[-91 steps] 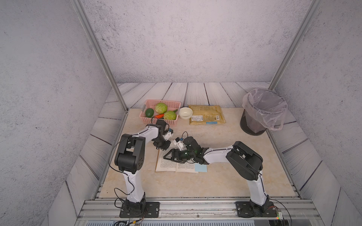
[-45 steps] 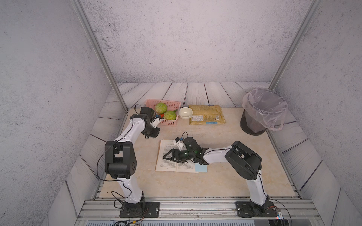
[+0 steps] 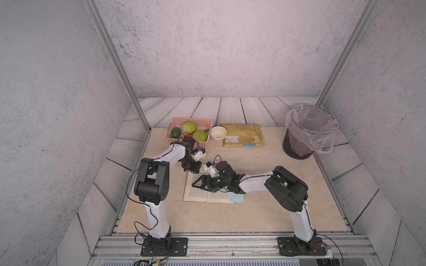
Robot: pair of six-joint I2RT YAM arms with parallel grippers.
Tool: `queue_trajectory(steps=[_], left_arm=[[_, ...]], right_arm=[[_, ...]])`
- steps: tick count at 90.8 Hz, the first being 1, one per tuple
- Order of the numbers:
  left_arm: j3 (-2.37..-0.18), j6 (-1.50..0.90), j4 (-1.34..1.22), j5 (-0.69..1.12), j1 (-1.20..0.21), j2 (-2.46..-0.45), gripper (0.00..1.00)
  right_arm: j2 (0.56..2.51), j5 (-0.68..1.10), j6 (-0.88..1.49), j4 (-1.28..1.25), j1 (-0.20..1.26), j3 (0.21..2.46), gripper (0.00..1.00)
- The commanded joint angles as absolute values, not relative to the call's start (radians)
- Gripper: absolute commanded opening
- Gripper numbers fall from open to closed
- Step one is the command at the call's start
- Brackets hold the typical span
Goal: Peel off the used sticky note
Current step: Turn the page of the book at the center of the board, then tear off the note from the book.
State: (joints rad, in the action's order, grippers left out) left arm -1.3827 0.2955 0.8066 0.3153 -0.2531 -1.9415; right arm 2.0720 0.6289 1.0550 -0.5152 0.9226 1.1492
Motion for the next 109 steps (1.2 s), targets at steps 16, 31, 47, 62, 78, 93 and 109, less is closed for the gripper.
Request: queue_trajectory(steps=[16,31,47,62,78,93,109], left_arm=[[-1.385,0.282,0.813,0.206,-0.272,-2.037,0.00],[-1.368,0.278,0.798,0.192,-0.272,-2.031,0.00],[-1.365,0.273,0.791,0.189,-0.272,-2.028,0.00],[-1.357,0.269,0.777,0.186,-0.272,-2.024,0.00],[-1.353,0.267,0.775,0.184,-0.272,-2.021,0.00],[-1.349,0.267,0.769,0.186,-0.272,-2.017,0.00],[-1.347,0.265,0.767,0.184,-0.272,-2.016,0.00]], right_arm=[[2.043,0.613,1.035,-0.417,0.927,1.141,0.90],[1.932,0.604,0.983,-0.295,0.906,1.142,0.90],[1.723,0.563,0.905,-0.076,0.825,1.050,0.90],[1.558,0.514,0.824,0.129,0.738,0.896,0.83],[1.452,0.497,0.821,0.175,0.712,0.702,0.77],[1.401,0.448,0.859,0.161,0.707,0.599,0.67],[1.418,0.423,0.877,0.143,0.704,0.572,0.65]])
